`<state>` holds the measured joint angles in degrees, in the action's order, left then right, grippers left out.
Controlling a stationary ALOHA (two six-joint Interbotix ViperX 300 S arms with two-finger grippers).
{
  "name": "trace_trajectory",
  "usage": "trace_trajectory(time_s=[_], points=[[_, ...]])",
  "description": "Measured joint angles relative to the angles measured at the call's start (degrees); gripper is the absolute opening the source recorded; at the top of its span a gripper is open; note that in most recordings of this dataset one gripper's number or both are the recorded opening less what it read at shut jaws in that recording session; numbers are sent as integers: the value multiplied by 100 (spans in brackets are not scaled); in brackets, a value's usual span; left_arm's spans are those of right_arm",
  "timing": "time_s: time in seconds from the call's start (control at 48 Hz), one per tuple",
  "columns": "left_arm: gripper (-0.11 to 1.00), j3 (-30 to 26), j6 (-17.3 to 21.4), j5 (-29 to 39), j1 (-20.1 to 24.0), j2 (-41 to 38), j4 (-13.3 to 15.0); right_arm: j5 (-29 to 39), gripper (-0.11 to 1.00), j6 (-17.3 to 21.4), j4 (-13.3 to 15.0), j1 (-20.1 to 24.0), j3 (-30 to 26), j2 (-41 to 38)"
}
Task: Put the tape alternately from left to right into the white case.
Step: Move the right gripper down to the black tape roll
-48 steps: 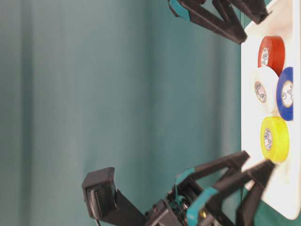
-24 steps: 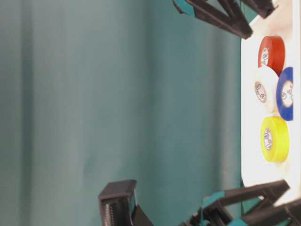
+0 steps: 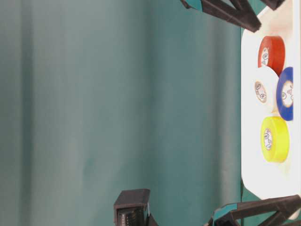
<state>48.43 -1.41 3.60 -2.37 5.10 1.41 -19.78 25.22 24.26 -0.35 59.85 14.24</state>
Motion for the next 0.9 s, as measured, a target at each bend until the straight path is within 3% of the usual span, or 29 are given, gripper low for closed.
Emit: trace_trajectory(time_s=[0.229,0.458,0.896], points=[[84,9,0,-9,0,0,9,0,64,0,0,62,0,0],[84,0,9,-9,0,0,0,0,64,9,9,483,0,0],[84,53,9,-97,0,0,9,9,64,554,0,1266,0,-246]])
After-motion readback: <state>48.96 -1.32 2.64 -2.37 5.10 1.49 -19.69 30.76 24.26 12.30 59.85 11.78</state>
